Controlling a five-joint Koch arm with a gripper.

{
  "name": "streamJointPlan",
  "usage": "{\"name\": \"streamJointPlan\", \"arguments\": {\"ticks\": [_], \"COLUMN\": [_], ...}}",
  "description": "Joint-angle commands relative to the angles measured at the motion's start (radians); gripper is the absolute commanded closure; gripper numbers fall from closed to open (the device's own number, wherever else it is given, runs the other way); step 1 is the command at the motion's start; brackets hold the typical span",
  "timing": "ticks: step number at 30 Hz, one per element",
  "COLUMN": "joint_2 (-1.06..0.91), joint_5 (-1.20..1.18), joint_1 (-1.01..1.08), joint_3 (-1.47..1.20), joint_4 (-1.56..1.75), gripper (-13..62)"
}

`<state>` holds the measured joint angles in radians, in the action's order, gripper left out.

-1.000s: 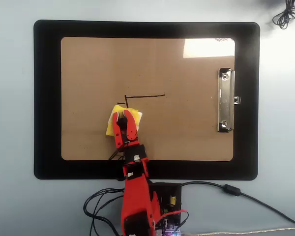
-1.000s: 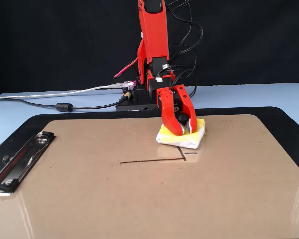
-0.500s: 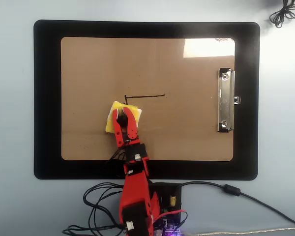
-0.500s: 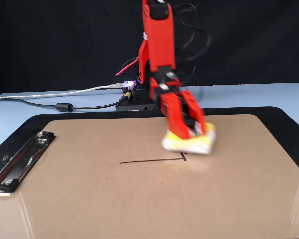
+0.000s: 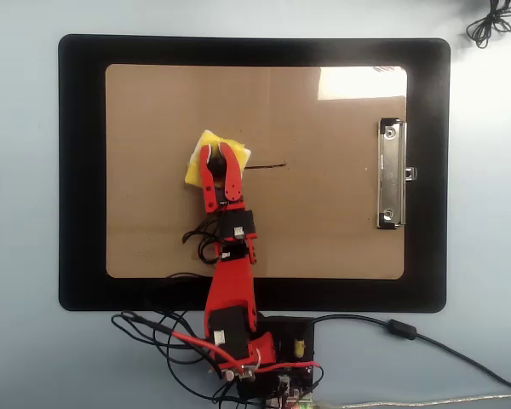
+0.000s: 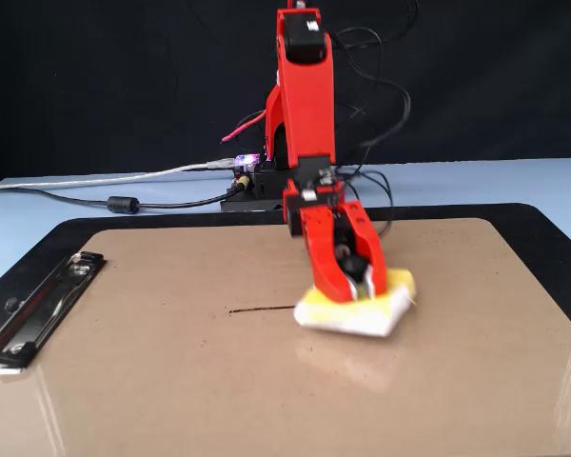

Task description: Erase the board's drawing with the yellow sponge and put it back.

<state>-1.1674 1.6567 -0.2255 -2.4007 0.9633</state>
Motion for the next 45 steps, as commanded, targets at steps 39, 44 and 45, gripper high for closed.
{"name": "streamJointPlan", "arguments": {"ticks": [39,44,45], "joint_2": [-0.201,-0.563,-0.601], "joint_5": [0.11,0.112,0.112], "joint_1": [-0.138,-0.176,-0.184], "joint_3": [0.172,-0.183,-0.221], "joint_4": [-0.638,-0.64,-0.64], "gripper": [57.4,57.4,57.4]}}
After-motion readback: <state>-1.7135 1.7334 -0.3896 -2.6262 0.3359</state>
